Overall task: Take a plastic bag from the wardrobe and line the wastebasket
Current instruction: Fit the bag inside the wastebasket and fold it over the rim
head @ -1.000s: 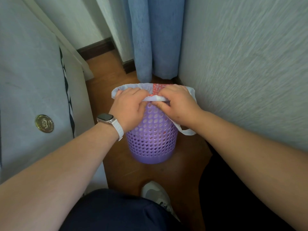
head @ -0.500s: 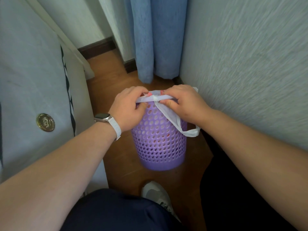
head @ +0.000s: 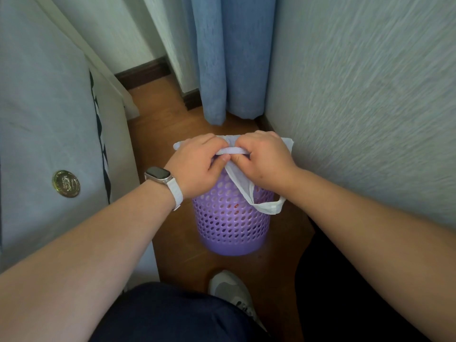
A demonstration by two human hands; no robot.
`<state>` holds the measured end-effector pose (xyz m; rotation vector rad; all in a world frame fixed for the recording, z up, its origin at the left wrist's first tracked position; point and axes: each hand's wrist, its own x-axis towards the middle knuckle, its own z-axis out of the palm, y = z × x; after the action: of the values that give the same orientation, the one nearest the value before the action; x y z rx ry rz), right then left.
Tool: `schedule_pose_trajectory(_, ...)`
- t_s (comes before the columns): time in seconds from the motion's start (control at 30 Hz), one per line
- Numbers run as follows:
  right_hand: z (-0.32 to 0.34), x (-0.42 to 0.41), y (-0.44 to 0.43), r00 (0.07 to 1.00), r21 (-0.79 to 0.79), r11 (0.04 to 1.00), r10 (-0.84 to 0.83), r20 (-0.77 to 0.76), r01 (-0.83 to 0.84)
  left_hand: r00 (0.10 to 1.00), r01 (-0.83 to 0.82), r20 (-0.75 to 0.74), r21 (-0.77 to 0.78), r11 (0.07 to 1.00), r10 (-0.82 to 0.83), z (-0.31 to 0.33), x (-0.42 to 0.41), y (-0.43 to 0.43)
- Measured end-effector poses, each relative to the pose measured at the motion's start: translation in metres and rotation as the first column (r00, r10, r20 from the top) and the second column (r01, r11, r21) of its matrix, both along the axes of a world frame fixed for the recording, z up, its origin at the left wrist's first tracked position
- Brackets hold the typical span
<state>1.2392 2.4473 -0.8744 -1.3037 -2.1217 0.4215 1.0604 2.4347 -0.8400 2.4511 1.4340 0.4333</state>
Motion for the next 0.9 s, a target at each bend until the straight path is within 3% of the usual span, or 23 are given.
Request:
schedule_pose_trajectory(0.2, 0.003, 0.013, 0.003, 0.992, -0.019, 0.993, 0.121, 0.043, -0.12, 0.999, -0.017, -0.044, -0.004, 1.0, 0.016, -0.002, -0.004, 0.001)
schedule_pose_trajectory(0.3, 0.007, 0.028, 0.01, 0.995, 0.006, 0.995, 0.096, 0.042, -0.096, 0.998, -0.061, -0.016, 0.002, 0.998, 0.061, -0.002, -0.003, 0.003)
schedule_pose_trajectory(0.5, 0.002, 0.033, 0.013, 0.989, -0.158, 0.976, 0.147, -0.013, -0.147, 0.991, -0.128, 0.041, 0.017, 0.992, 0.127, -0.006, -0.008, 0.003)
schedule_pose_trajectory(0.6, 0.001, 0.027, 0.008, 0.994, -0.156, 0.981, 0.108, -0.031, -0.111, 0.984, -0.175, 0.017, -0.006, 0.985, 0.175, -0.007, -0.009, 0.003)
schedule_pose_trajectory(0.77, -0.004, 0.015, 0.005, 0.996, -0.152, 0.984, 0.085, -0.032, -0.089, 0.989, -0.145, 0.003, -0.037, 0.989, 0.146, -0.002, -0.007, 0.004)
schedule_pose_trajectory(0.9, -0.002, 0.006, 0.001, 0.995, -0.094, 0.992, 0.084, -0.055, -0.089, 0.998, -0.05, -0.034, 0.035, 0.998, 0.052, 0.004, 0.0, 0.002)
